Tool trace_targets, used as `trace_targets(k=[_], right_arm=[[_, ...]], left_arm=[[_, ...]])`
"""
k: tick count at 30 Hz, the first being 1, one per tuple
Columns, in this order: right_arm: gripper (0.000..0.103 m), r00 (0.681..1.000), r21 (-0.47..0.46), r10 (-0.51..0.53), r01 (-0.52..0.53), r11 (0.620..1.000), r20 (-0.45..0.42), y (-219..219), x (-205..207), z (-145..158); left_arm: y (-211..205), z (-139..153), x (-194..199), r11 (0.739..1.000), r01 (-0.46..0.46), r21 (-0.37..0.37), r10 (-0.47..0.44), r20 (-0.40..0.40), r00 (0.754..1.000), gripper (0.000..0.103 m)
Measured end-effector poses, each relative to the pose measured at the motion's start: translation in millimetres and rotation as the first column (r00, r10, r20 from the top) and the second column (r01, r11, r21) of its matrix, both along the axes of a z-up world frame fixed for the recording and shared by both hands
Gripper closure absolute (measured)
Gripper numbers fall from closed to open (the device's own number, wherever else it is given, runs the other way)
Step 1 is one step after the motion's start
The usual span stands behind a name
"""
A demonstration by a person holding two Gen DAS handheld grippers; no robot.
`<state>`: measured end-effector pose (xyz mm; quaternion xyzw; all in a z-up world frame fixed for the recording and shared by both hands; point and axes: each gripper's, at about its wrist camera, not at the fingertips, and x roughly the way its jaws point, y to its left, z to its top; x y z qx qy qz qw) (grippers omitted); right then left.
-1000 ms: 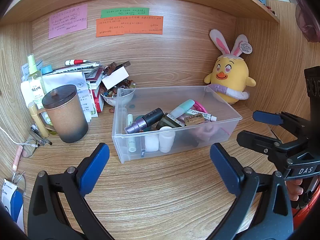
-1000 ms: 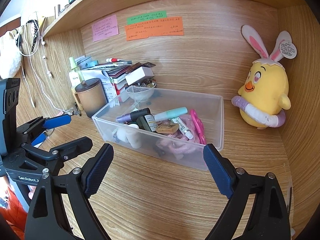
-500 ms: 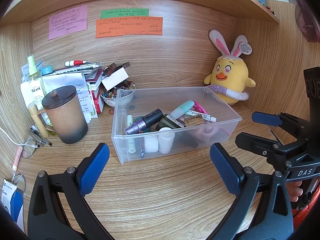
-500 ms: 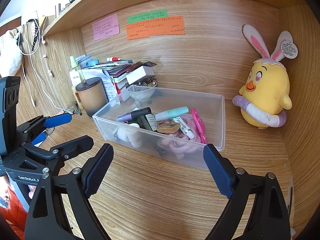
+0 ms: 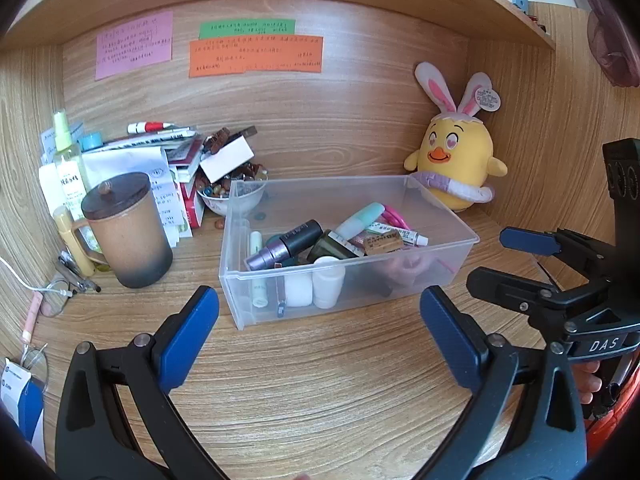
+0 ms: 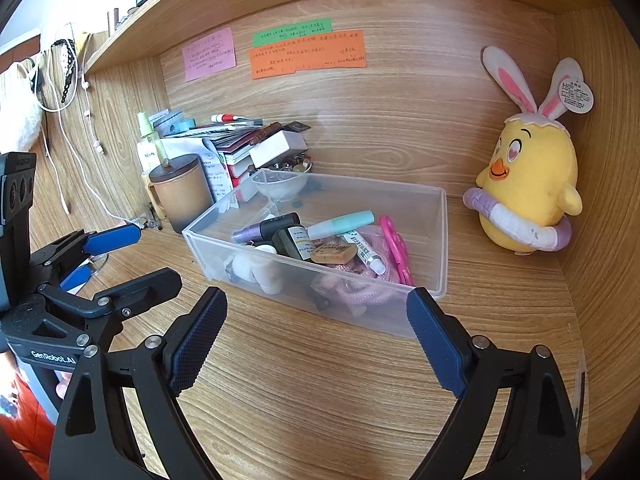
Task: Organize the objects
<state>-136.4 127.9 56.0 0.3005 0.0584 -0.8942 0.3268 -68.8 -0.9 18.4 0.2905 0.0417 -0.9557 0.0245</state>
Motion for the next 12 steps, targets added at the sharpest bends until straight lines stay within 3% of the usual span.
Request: trace_targets(k=[12], right_arm=[[0.013,1.000,0.005,-0.001,0.001,1.000,0.012,0.4,-3.6,-3.8]], left_arm=[[4.6,-1.7,0.2,1.000,0.013,-0.015,-0.013,-0.004,1.000,0.001]])
